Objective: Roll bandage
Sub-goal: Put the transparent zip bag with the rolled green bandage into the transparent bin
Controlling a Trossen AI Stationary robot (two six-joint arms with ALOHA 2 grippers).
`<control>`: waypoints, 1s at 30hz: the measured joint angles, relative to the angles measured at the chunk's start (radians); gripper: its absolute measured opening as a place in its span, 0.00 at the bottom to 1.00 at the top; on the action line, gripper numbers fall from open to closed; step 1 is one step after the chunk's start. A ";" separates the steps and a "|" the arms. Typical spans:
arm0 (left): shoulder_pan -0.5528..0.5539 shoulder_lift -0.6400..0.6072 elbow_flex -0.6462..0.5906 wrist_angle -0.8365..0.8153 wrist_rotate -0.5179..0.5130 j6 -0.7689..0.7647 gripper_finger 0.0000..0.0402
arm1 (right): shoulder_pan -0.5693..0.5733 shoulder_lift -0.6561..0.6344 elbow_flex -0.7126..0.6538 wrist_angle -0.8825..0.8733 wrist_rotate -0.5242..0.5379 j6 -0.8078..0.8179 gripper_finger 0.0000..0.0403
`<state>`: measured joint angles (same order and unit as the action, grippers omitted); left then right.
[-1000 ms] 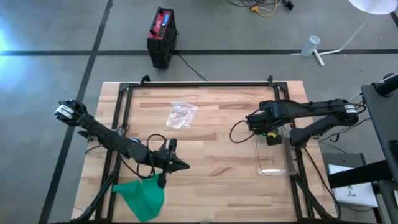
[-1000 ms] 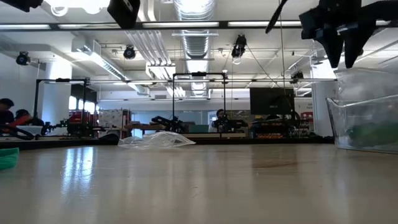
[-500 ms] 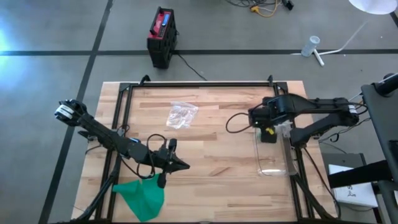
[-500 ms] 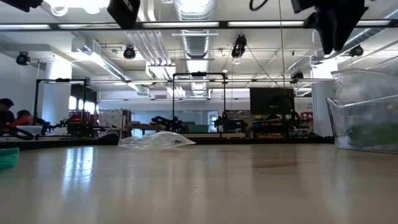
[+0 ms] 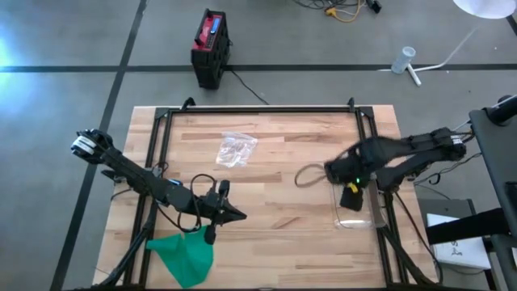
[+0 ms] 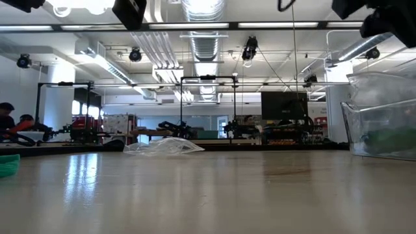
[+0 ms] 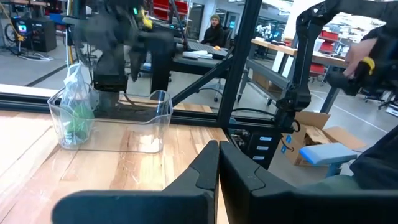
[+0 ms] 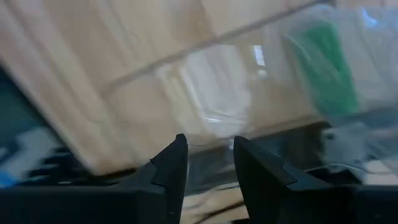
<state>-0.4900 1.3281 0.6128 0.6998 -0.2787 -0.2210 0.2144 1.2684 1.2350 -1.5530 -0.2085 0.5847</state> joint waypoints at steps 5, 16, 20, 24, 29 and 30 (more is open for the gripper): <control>0.000 0.000 0.000 0.002 0.000 0.001 0.01 | 0.082 0.009 -0.137 0.068 0.048 0.084 0.25; 0.000 0.000 0.000 0.008 -0.003 0.002 0.00 | 0.087 0.095 -0.285 0.371 0.154 0.019 0.19; 0.000 0.000 0.000 0.008 -0.003 0.009 0.01 | 0.086 0.168 -0.267 0.372 0.243 -0.065 0.20; 0.000 0.000 0.000 0.007 -0.003 0.009 0.01 | 0.081 0.242 -0.173 0.381 0.318 -0.149 0.21; 0.000 0.001 0.000 0.005 -0.003 0.019 0.00 | 0.063 0.323 -0.006 0.386 0.420 -0.271 0.23; 0.000 0.001 0.000 0.005 -0.003 0.020 0.01 | 0.058 0.341 0.026 0.387 0.449 -0.303 0.23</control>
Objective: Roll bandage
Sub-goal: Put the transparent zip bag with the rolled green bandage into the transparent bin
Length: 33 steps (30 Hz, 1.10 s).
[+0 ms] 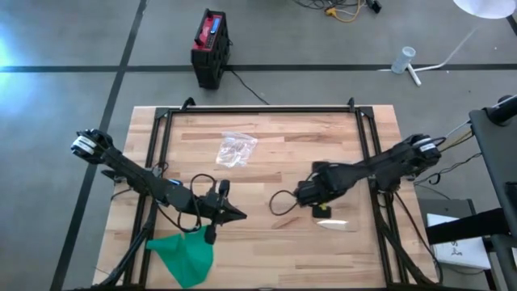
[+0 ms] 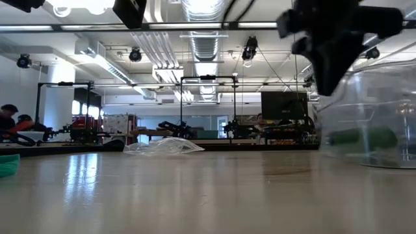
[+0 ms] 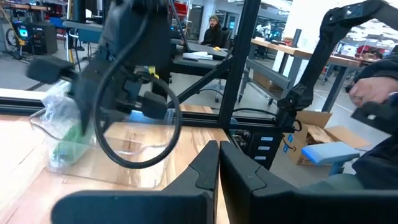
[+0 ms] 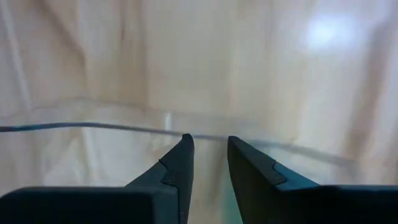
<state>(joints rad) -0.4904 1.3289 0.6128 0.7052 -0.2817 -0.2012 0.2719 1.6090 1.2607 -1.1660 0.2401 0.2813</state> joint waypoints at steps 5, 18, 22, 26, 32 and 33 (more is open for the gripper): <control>0.000 0.000 0.000 -0.002 0.000 -0.001 0.02 | -0.033 0.081 0.185 -0.004 0.072 -0.090 0.24; 0.000 -0.002 0.000 0.015 0.003 0.089 0.02 | 0.147 0.055 0.353 -0.199 -0.089 0.244 0.14; 0.003 -0.002 0.000 0.094 0.002 0.220 0.01 | 0.257 0.053 0.350 -0.316 -0.092 0.405 0.13; 0.006 -0.004 0.000 0.169 0.000 0.325 0.00 | 0.366 0.052 0.341 -0.362 -0.148 0.559 0.14; 0.031 -0.005 0.000 0.189 0.000 0.354 0.02 | 0.489 0.052 0.336 -0.402 -0.201 0.701 0.21; 0.037 -0.006 0.000 0.190 0.000 0.354 0.02 | 0.500 0.051 0.332 -0.404 -0.212 0.722 0.22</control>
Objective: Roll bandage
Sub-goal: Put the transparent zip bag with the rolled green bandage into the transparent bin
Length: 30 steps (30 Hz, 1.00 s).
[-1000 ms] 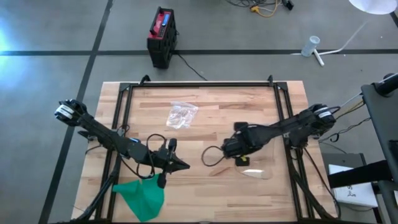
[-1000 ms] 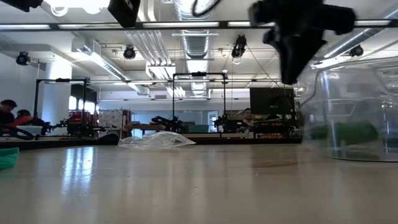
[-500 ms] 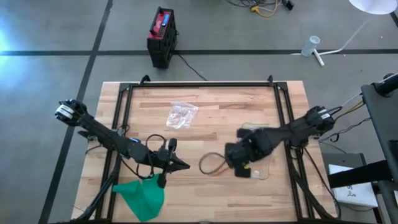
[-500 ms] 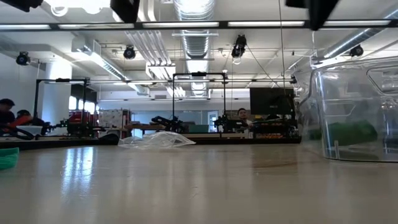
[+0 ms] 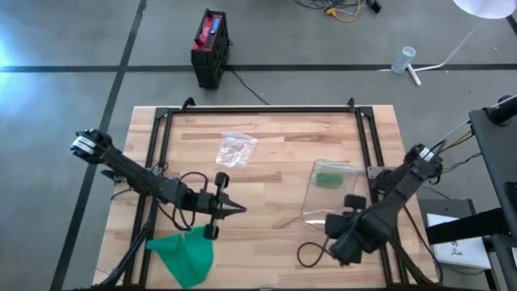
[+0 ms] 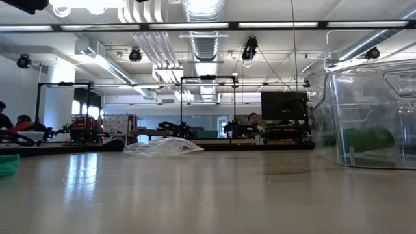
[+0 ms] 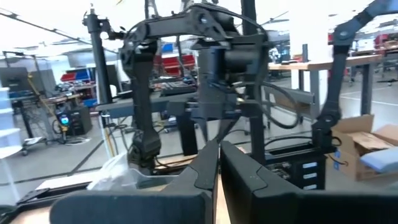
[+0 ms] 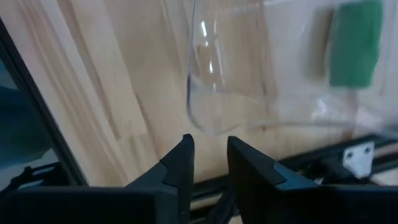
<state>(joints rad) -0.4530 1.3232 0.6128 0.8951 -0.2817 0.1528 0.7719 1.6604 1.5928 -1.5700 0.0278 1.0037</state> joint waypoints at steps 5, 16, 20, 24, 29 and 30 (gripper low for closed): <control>0.032 0.000 0.000 0.001 0.000 0.000 0.00 | 0.048 0.000 -0.033 -0.001 -0.045 0.085 0.31; 0.061 0.000 0.000 0.002 0.000 0.000 0.01 | 0.141 -0.083 -0.183 0.000 -0.127 0.265 0.45; 0.061 0.000 0.000 0.002 0.000 -0.003 0.00 | 0.158 -0.136 -0.274 0.008 -0.163 0.323 0.48; 0.061 0.000 0.000 -0.001 0.000 -0.004 0.02 | 0.161 -0.180 -0.364 0.024 -0.174 0.353 0.51; 0.061 -0.001 0.000 -0.001 0.000 -0.012 0.01 | 0.146 -0.208 -0.479 0.187 -0.112 0.338 0.56; 0.061 -0.001 0.000 -0.001 0.000 -0.012 0.01 | 0.139 -0.208 -0.501 0.208 -0.109 0.329 0.56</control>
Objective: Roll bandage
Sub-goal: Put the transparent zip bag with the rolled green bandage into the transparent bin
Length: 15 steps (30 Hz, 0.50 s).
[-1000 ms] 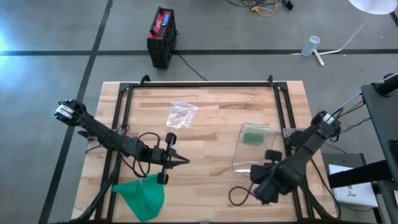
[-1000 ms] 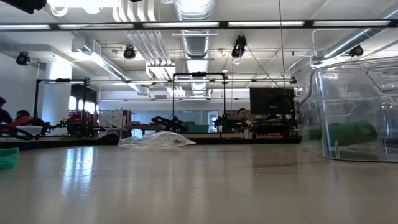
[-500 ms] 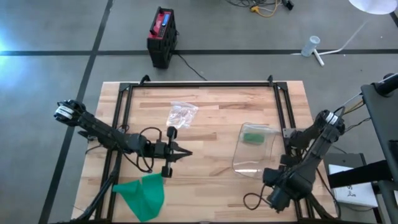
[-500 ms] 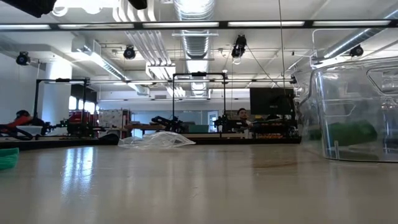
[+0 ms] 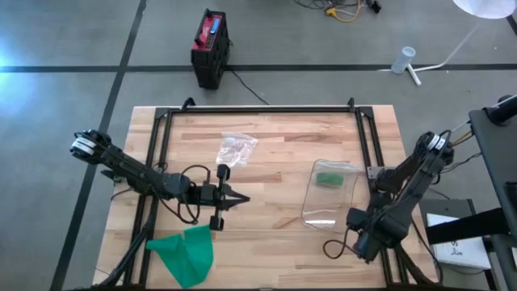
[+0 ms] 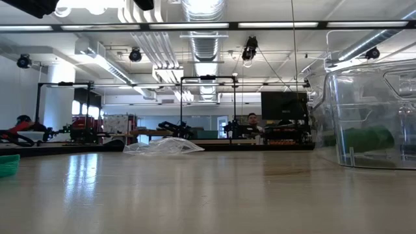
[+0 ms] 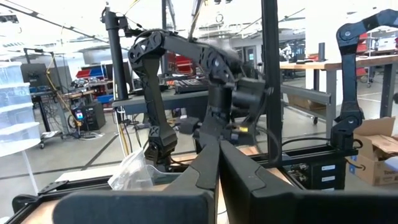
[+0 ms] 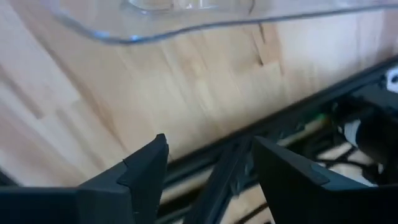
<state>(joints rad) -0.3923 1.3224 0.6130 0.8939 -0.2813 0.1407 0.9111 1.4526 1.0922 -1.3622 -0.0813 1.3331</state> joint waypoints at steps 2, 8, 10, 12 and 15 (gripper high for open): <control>0.000 0.000 0.000 0.000 0.000 0.000 0.00 | -0.017 0.007 -0.034 0.023 0.005 -0.027 0.57; 0.000 0.000 0.000 0.000 0.000 0.000 0.02 | -0.087 0.021 -0.059 0.077 0.089 -0.124 0.57; 0.000 0.000 0.000 -0.001 0.000 0.000 0.02 | -0.115 0.022 -0.042 0.074 0.147 -0.164 0.56; 0.000 0.000 0.000 -0.001 0.000 0.000 0.01 | -0.143 0.022 -0.023 0.080 0.216 -0.205 0.56; 0.000 0.000 0.000 -0.003 0.000 0.000 0.00 | -0.192 0.022 0.010 0.116 0.307 -0.277 0.56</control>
<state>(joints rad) -0.3923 1.3224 0.6128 0.8910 -0.2810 0.1408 0.7192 1.4750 1.1022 -1.2462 0.2255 1.0561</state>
